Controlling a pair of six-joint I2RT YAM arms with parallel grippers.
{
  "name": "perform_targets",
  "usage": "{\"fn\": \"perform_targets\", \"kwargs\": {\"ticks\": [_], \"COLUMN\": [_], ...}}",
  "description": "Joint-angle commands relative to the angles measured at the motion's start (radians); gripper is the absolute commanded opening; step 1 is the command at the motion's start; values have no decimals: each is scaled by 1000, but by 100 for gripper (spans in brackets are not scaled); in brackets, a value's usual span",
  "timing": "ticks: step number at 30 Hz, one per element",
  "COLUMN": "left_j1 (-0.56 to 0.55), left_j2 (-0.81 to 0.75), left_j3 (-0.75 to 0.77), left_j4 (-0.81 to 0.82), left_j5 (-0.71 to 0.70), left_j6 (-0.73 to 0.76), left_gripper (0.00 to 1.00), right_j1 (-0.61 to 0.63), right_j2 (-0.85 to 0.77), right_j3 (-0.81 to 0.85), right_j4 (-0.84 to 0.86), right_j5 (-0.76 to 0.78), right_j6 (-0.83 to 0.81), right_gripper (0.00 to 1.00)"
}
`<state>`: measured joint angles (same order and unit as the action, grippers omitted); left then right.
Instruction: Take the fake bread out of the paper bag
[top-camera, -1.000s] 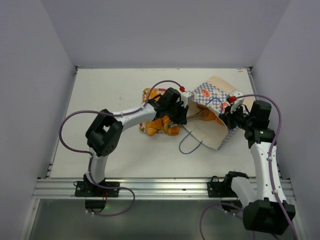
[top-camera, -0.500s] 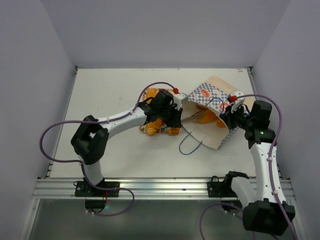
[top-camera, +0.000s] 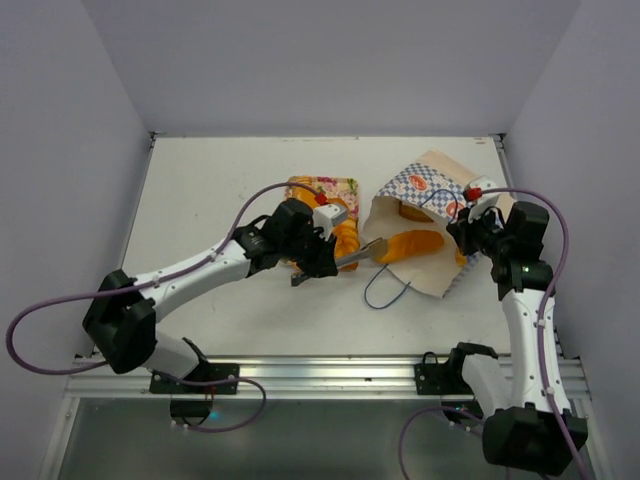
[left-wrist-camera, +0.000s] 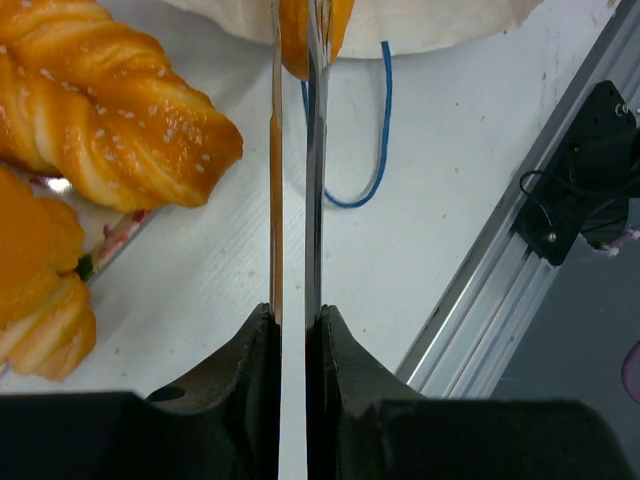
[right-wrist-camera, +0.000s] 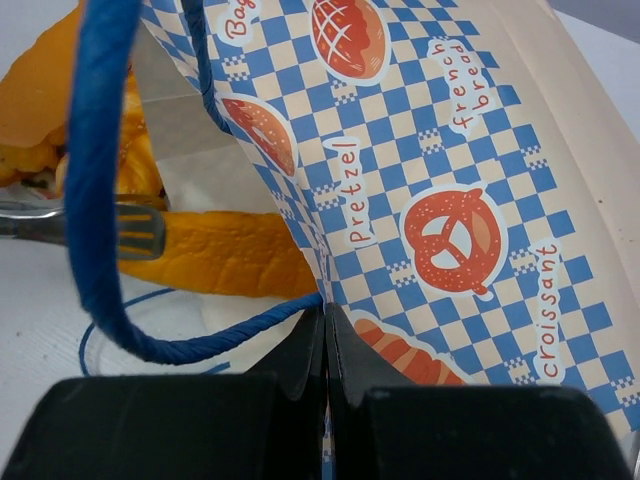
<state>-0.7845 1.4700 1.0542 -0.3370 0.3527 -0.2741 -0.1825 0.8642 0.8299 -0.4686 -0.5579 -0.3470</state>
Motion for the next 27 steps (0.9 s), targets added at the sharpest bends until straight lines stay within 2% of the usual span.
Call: {"fn": "perform_targets", "kwargs": {"ticks": [1, 6, 11, 19, 24, 27], "left_j1": [5, 5, 5, 7, 8, 16], "left_j2": [-143, -310, -405, -559, -640, -636], "left_j3": [-39, -103, -135, -143, -88, -60], "left_j4": [-29, -124, -220, -339, -422, -435], "left_j5": [15, 6, 3, -29, -153, -243], "left_j6": [-5, -8, -16, -62, -91, -99], "left_gripper": [0, 0, 0, 0, 0, 0], "right_j1": [-9, -14, -17, -21, -23, -23], "right_j2": [-25, -59, -56, -59, -57, -59], "right_j3": [20, 2, -5, -9, -8, -9], "right_j4": [71, 130, 153, 173, 176, 174], "right_j5": [80, 187, 282, 343, 345, 342], "right_j6": [52, 114, 152, 171, 174, 174], "right_gripper": [0, 0, 0, 0, 0, 0]}}
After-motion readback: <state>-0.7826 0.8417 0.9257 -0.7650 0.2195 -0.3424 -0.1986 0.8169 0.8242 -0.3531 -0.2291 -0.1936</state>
